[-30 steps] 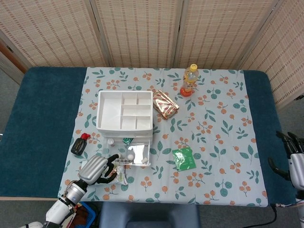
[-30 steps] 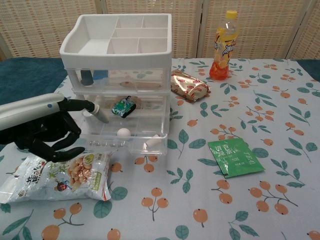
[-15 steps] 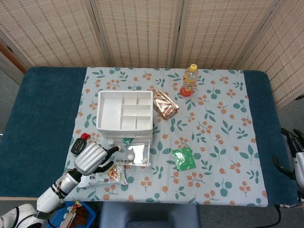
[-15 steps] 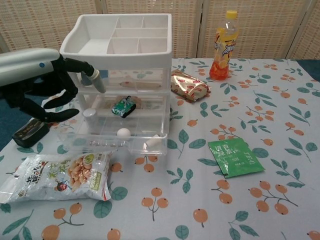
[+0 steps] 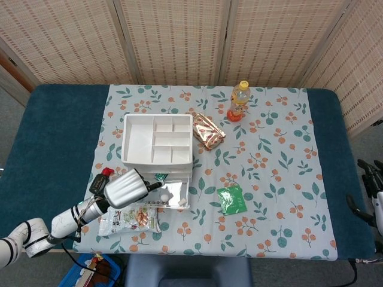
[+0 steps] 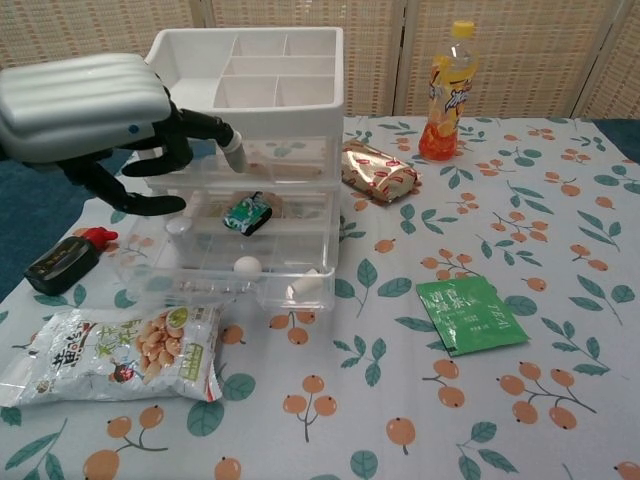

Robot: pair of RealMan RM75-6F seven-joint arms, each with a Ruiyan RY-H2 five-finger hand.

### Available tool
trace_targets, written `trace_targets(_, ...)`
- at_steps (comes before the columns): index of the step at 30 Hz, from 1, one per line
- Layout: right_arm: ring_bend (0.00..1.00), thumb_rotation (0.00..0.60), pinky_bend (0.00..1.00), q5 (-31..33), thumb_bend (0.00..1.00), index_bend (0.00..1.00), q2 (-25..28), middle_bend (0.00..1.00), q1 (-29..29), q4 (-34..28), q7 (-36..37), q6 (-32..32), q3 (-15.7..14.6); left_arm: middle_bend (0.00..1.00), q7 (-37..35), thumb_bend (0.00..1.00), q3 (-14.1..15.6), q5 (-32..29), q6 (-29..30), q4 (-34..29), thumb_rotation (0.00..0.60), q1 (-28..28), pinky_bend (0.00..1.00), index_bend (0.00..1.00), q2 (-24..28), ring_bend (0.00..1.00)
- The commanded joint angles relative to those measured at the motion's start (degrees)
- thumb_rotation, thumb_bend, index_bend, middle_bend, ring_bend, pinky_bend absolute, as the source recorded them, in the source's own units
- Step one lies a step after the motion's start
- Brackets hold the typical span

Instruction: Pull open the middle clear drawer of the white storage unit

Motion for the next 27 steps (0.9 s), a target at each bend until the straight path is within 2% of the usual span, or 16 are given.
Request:
trace_targets(1, 0.14, 0.6, 0.21, 0.07, 0.34, 0.08, -0.04, 0.21, 0.05, -0.03, -0.08, -0.11, -0.01, 0.86, -0.71, 0.31, 1.93, 3.19, 1.35, 4.53, 0.6, -2.7, 1.0, 0.31, -2.43, 0.94)
trace_targets(14, 0.14, 0.6, 0.21, 0.8, 0.34, 0.08, -0.79, 0.21, -0.24, 0.4, -0.23, -0.4, -0.28, 0.86, 0.01, 0.31, 5.83, 7.37, 4.02, 15.84, 0.6, -6.85, 1.0, 0.28, -7.61, 0.94)
trace_targets(27, 0.14, 0.6, 0.21, 1.16, 0.34, 0.08, -0.95, 0.21, -0.13, 0.25, -0.65, -0.82, -0.21, 0.87, -0.5, 0.24, 8.38, 6.63, 3.98, 19.36, 0.6, -9.03, 1.0, 0.29, -10.04, 0.94)
